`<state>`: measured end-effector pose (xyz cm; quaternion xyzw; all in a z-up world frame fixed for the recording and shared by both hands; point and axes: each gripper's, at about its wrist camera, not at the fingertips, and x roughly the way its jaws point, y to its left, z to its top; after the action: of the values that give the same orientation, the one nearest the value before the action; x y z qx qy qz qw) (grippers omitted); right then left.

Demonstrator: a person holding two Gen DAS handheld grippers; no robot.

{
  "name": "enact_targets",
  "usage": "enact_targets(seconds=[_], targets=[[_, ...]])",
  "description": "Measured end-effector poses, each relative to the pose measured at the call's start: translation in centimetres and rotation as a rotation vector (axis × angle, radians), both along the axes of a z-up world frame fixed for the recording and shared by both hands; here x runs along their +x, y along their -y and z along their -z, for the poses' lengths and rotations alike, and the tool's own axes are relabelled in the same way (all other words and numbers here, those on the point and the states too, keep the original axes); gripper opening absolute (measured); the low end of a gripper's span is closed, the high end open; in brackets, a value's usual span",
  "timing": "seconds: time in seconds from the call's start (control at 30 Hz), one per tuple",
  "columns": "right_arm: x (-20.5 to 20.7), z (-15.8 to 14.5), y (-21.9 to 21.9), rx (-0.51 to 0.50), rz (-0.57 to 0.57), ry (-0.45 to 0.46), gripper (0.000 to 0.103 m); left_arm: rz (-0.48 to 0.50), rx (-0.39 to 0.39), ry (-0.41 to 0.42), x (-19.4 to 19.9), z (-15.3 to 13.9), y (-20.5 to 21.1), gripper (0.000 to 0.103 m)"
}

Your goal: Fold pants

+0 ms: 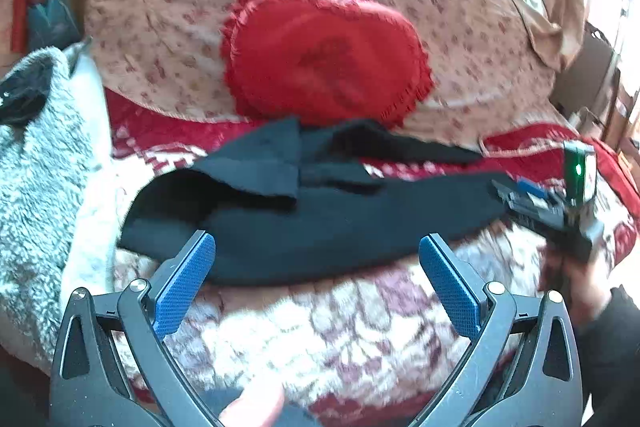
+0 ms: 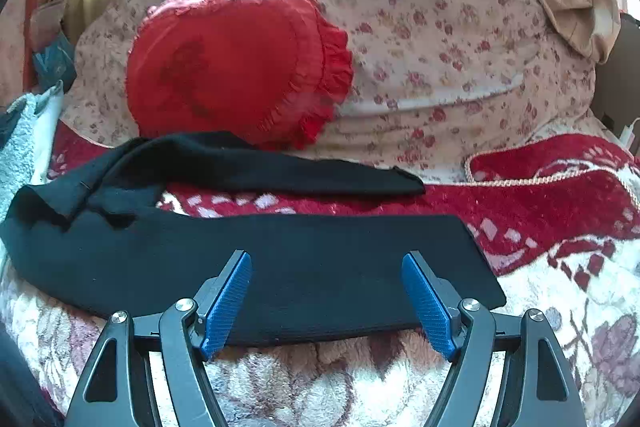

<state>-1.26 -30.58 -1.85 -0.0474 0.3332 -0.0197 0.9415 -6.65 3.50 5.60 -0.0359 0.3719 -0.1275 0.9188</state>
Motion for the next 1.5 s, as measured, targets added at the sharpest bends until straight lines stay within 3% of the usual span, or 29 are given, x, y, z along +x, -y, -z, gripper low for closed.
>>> enact_targets(seconds=[0.17, 0.37, 0.5, 0.83, 0.97, 1.1, 1.17, 1.23, 1.3, 1.37, 1.5], targets=[[-0.2, -0.2, 0.3, -0.002, 0.012, 0.009, 0.076, 0.029, -0.022, -0.032, -0.6, 1.8, -0.1, 0.102], [-0.6, -0.6, 1.6, 0.034, 0.06, 0.019, 0.076, 0.021, -0.07, 0.019, -1.5, 1.5, -0.5, 0.102], [-0.7, -0.7, 2.1, 0.045, 0.078, 0.025, 0.076, 0.053, -0.193, 0.014, -1.6, 1.4, -1.6, 0.102], [-1.0, -1.1, 2.6, 0.06, 0.085, 0.047, 0.076, -0.049, -0.34, -0.01, -1.4, 0.8, -3.9, 0.102], [-1.2, -1.5, 3.0, 0.068, 0.102, 0.072, 0.076, 0.026, -0.328, 0.024, -2.5, -1.0, -2.0, 0.102], [-1.2, -1.6, 3.2, 0.074, 0.104, 0.07, 0.076, 0.141, -0.186, 0.134, -3.9, -2.4, 1.7, 0.102], [-1.3, -1.7, 3.5, 0.101, 0.107, 0.071, 0.076, 0.158, -0.193, 0.101, -3.7, -1.7, 2.5, 0.102], [-1.4, -1.8, 3.6, 0.108, 0.11, 0.075, 0.076, 0.159, -0.247, 0.041, -3.3, -1.5, 3.0, 0.102], [-1.4, -1.8, 3.7, 0.101, 0.119, 0.076, 0.076, 0.195, -0.279, 0.061, -3.7, -1.8, 3.6, 0.102], [-1.2, -1.6, 3.8, 0.103, 0.12, 0.064, 0.075, 0.231, -0.277, 0.083, -4.0, -1.7, 4.2, 0.102], [-1.3, -1.7, 3.9, 0.1, 0.126, 0.064, 0.075, 0.242, -0.224, 0.039, -3.1, -0.2, 4.7, 0.102]])
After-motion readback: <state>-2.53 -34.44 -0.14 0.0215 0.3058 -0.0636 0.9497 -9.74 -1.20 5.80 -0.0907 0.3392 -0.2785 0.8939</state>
